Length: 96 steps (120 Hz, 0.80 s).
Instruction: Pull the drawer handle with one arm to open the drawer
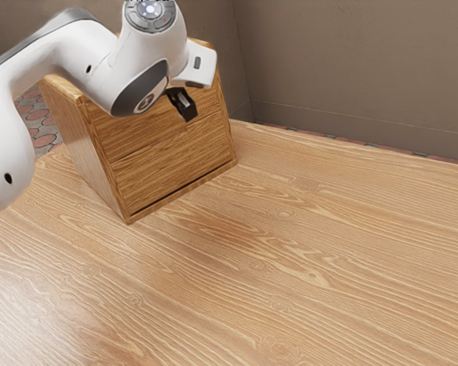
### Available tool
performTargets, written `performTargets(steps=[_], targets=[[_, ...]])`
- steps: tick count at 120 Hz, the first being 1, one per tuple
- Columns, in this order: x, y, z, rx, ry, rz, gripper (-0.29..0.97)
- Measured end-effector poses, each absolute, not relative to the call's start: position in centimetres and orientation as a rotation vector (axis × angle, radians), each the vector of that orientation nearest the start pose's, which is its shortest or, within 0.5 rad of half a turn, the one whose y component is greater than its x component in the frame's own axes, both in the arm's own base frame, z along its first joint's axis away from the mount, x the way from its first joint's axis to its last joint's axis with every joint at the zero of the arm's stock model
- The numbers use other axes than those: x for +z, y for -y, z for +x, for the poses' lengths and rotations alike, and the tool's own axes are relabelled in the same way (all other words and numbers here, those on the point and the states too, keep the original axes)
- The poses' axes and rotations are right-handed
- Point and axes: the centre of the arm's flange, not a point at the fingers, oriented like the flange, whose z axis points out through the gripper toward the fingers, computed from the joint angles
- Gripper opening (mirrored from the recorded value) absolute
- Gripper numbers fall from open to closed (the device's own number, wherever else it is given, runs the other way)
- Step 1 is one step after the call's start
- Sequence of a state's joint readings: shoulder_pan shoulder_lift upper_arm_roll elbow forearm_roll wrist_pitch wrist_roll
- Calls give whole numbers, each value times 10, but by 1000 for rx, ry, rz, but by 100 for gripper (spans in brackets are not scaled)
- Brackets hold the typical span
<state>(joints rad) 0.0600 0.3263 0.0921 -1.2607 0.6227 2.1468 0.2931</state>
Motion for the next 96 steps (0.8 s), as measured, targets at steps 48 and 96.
performTargets(steps=[48, 96], targets=[[643, -142, 695, -474, -426, -2309, 68], [624, -161, 696, -455, -413, -2378, 68]])
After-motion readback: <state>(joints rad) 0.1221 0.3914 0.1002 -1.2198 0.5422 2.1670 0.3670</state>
